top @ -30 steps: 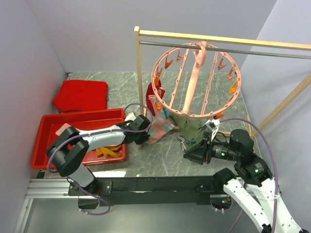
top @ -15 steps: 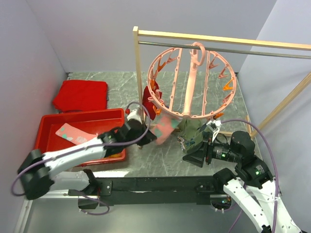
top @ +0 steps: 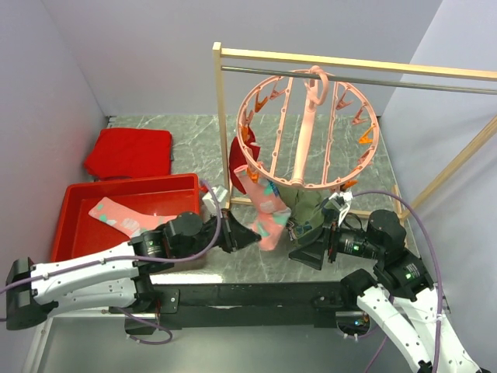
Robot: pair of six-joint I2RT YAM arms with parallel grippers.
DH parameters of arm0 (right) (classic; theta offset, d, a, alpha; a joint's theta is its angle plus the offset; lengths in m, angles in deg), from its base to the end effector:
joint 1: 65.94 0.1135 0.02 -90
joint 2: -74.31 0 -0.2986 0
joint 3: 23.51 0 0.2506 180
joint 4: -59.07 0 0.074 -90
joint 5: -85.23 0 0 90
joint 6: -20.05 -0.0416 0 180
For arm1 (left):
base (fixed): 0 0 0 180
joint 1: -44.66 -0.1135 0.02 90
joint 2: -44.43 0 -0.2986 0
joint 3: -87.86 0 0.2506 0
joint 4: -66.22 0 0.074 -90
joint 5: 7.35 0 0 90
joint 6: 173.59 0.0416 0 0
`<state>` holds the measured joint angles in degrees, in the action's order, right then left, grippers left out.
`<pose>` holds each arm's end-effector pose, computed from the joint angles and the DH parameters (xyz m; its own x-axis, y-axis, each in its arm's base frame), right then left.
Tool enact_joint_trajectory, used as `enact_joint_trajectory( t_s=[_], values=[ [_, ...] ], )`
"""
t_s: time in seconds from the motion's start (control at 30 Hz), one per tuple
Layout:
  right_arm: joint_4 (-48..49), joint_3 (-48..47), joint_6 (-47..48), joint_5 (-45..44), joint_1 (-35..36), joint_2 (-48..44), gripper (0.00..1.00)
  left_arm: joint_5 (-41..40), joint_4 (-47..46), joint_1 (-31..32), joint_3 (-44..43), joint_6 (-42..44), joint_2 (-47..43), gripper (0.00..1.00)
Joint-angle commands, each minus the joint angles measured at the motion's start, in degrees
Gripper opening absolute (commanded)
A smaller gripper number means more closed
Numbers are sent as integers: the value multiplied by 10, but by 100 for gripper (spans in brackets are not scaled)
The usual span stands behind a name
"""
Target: Remove the socks clipped to the hanger
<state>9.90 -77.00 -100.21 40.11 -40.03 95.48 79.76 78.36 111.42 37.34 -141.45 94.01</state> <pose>0.0343 0.0493 0.3253 -0.6873 0.0631 -0.7236 -0.6607 0.3595 0.6590 0.0770 -0.1740 0.3225 -0.8013 -0.2772 -0.5302 0.4129 0.3849 -0.8254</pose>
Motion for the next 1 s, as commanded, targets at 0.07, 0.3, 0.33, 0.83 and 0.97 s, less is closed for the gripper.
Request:
enact_joint_trajectory(
  t_s=[0.07,0.3,0.33,0.83,0.97],
  values=[
    [51,26,-25,36,3,-5,100,31,-10,79,-118,75,61,1],
    [59,24,-27,38,3,5,100,0,31,143,-203,129,104,1],
    [59,22,-25,38,3,8,100,2,31,145,-205,133,111,1],
    [157,18,-71,111,3,-24,88,-5,35,147,-201,143,111,1],
    [174,15,-76,110,3,-17,70,12,36,147,-209,149,121,1]
  ],
)
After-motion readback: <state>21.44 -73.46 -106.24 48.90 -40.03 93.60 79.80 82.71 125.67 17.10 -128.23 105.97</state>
